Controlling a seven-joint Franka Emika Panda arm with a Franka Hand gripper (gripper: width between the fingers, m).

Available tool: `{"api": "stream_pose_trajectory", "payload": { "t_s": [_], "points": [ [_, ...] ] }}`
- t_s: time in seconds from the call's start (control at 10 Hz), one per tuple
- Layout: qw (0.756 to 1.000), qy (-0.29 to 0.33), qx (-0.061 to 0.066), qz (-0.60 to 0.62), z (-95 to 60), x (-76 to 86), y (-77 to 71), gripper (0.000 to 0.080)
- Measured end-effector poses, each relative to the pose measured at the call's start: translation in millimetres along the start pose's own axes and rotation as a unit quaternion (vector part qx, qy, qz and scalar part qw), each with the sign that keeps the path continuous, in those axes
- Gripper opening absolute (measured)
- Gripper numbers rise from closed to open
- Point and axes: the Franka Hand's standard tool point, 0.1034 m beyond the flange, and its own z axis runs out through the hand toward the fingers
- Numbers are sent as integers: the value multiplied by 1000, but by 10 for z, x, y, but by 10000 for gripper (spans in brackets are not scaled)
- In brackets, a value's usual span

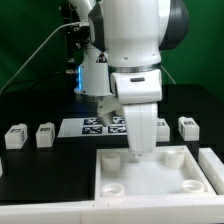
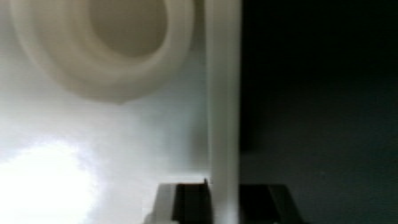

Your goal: Assemble one leg

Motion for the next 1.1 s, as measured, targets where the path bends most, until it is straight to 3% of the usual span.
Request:
{"api": "stream_pose_trajectory", "payload": {
  "t_s": [0.3, 0.8, 0.9, 1.0, 1.1],
  "points": [
    [1000, -1, 18, -7, 8, 124, 5, 60],
    [1000, 0, 13, -5, 7, 97, 3, 60],
    [1000, 0, 14, -4, 15, 93, -1, 158],
    [1000, 0, 14, -4, 16, 89, -1, 158],
    [1000, 0, 14, -4, 17, 87, -1, 350]
  ]
}}
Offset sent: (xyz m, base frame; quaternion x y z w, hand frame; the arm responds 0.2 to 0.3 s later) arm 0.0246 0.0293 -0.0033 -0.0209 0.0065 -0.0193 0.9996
